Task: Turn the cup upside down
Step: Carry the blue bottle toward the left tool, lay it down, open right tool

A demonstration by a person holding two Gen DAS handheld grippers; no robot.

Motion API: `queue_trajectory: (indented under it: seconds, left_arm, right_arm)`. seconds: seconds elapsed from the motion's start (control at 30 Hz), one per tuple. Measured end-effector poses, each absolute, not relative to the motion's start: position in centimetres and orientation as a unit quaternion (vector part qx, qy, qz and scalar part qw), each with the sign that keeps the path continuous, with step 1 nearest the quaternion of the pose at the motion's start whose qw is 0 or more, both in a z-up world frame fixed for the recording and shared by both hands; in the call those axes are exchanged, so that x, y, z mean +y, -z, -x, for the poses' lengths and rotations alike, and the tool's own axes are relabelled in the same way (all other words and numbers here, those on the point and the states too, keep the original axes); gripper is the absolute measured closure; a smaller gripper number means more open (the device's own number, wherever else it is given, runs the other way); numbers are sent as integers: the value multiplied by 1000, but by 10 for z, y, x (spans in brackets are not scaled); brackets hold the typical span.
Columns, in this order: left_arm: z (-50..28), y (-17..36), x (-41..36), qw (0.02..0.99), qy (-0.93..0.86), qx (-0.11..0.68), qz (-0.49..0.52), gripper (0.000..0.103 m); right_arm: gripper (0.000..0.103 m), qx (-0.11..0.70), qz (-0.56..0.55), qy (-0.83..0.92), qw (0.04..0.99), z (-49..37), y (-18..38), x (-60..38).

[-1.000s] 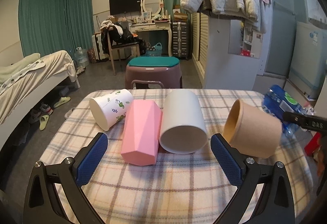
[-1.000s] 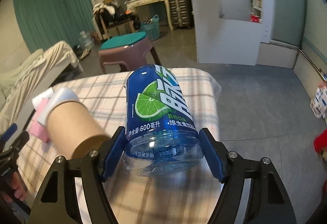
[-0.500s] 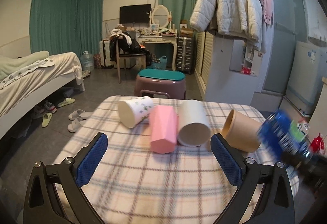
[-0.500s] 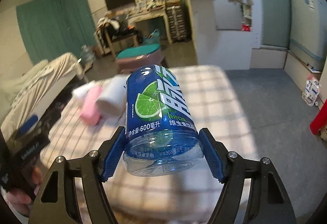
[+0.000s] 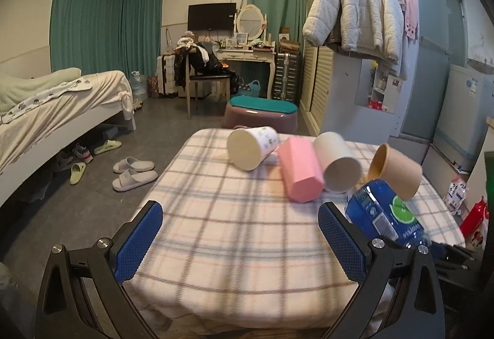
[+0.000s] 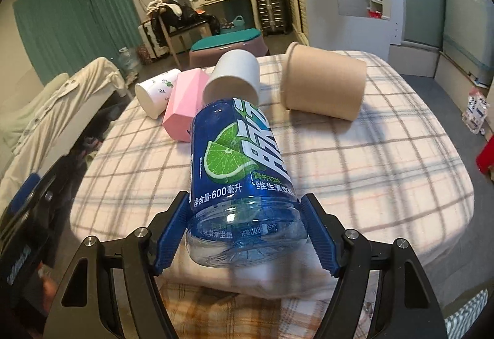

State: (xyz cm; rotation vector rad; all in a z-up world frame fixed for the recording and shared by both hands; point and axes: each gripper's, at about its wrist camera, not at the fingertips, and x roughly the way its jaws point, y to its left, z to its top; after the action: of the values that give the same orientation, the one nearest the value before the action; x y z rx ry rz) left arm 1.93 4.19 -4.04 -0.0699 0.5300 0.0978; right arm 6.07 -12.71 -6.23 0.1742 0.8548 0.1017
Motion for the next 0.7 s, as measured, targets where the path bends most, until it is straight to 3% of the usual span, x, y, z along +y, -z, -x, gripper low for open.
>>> queue_trajectory:
  seconds: [0.33,0.47,0.7]
  left_arm:
    - [-22,56,69,958,-56,277,49,0]
    - [-24,57,70,957,-61,279,45,0]
    - [-26,49,62,957,-74,277,36,0]
  right_arm:
    - [30,421,-43,-23,906,-73,72,-104]
    - [14,429,-39,-28,902,-72,73,-105]
    - [9,380,-13,-40,924,-49,52,-111]
